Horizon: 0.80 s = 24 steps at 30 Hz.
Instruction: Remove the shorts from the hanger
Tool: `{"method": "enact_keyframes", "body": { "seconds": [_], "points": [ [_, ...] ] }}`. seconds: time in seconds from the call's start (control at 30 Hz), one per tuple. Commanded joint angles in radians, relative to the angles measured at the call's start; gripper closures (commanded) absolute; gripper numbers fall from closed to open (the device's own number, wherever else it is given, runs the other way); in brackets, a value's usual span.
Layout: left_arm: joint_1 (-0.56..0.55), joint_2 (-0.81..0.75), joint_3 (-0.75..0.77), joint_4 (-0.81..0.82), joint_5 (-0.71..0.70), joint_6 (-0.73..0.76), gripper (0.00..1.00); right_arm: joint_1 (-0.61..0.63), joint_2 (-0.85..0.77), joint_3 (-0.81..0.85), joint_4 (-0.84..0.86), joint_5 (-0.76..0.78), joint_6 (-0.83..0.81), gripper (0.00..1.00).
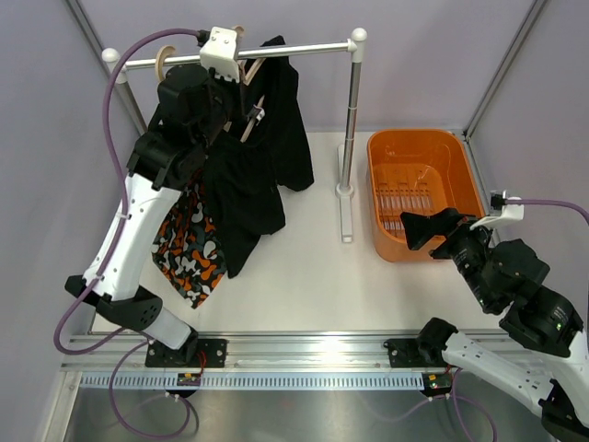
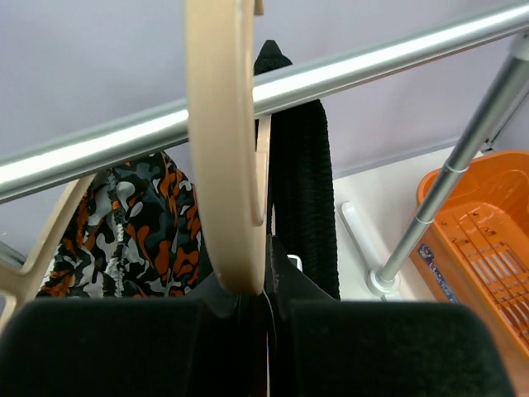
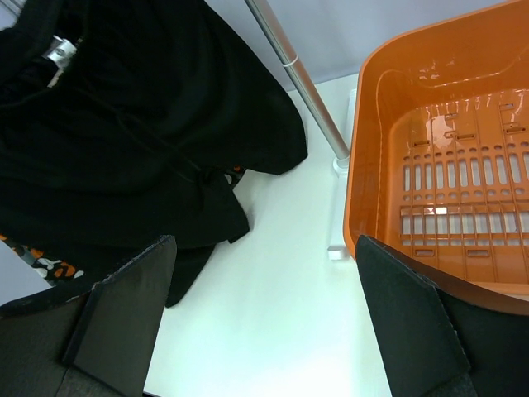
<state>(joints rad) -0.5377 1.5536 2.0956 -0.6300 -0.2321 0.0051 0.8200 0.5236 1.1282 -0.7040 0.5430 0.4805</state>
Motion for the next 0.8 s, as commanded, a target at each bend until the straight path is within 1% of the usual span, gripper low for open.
{"method": "enact_keyframes", "body": {
  "seconds": [0.0,0.1,0.13,0.2,0.23,0.3,0.33,0.37,0.4,0.43,0.47,0.6,0.63,0.77],
  "points": [
    [-0.016,-0.046,0.014,0.078,0.040,0.019,1.00,0.007,0.027,0.022,0.034,0.034,-0.029,0.01],
    [-0.060,-0.096,-0.060,0.070,0.025,0.019,1.00,0.007,0.047,0.024,0.046,0.015,-0.048,0.01],
    [-0.077,-0.130,-0.112,0.067,0.007,0.015,1.00,0.007,0.067,0.025,0.050,0.002,-0.052,0.00],
    [-0.126,-0.162,-0.164,0.047,-0.009,0.010,1.00,0.007,0.094,0.038,0.057,-0.023,-0.077,0.02],
    [-0.171,-0.177,-0.218,0.038,-0.041,0.006,1.00,0.007,0.130,0.048,0.061,-0.053,-0.085,0.03],
    [-0.221,-0.234,-0.281,0.024,-0.071,0.004,1.00,0.007,0.173,0.056,0.080,-0.090,-0.091,0.05],
    [-0.250,-0.256,-0.313,0.024,-0.111,0.004,1.00,0.007,0.218,0.061,0.092,-0.135,-0.092,0.07],
    [-0.310,-0.303,-0.378,0.030,-0.133,0.006,1.00,0.007,0.246,0.070,0.113,-0.159,-0.089,0.08],
    [-0.336,-0.326,-0.409,0.033,-0.151,0.004,1.00,0.007,0.272,0.074,0.123,-0.182,-0.088,0.11],
    [-0.387,-0.349,-0.436,0.032,-0.179,0.001,1.00,0.008,0.327,0.093,0.132,-0.224,-0.080,0.12],
    [-0.410,-0.389,-0.487,0.029,-0.193,-0.001,1.00,0.010,0.352,0.100,0.147,-0.236,-0.077,0.14],
    [-0.485,-0.469,-0.598,0.021,-0.219,-0.048,1.00,0.034,0.452,0.133,0.195,-0.229,-0.077,0.14],
    [-0.511,-0.481,-0.615,0.019,-0.223,-0.057,1.00,0.036,0.469,0.152,0.201,-0.230,-0.076,0.14],
    [-0.556,-0.526,-0.664,0.009,-0.240,-0.070,1.00,0.050,0.538,0.185,0.218,-0.230,-0.076,0.14]
  ]
}}
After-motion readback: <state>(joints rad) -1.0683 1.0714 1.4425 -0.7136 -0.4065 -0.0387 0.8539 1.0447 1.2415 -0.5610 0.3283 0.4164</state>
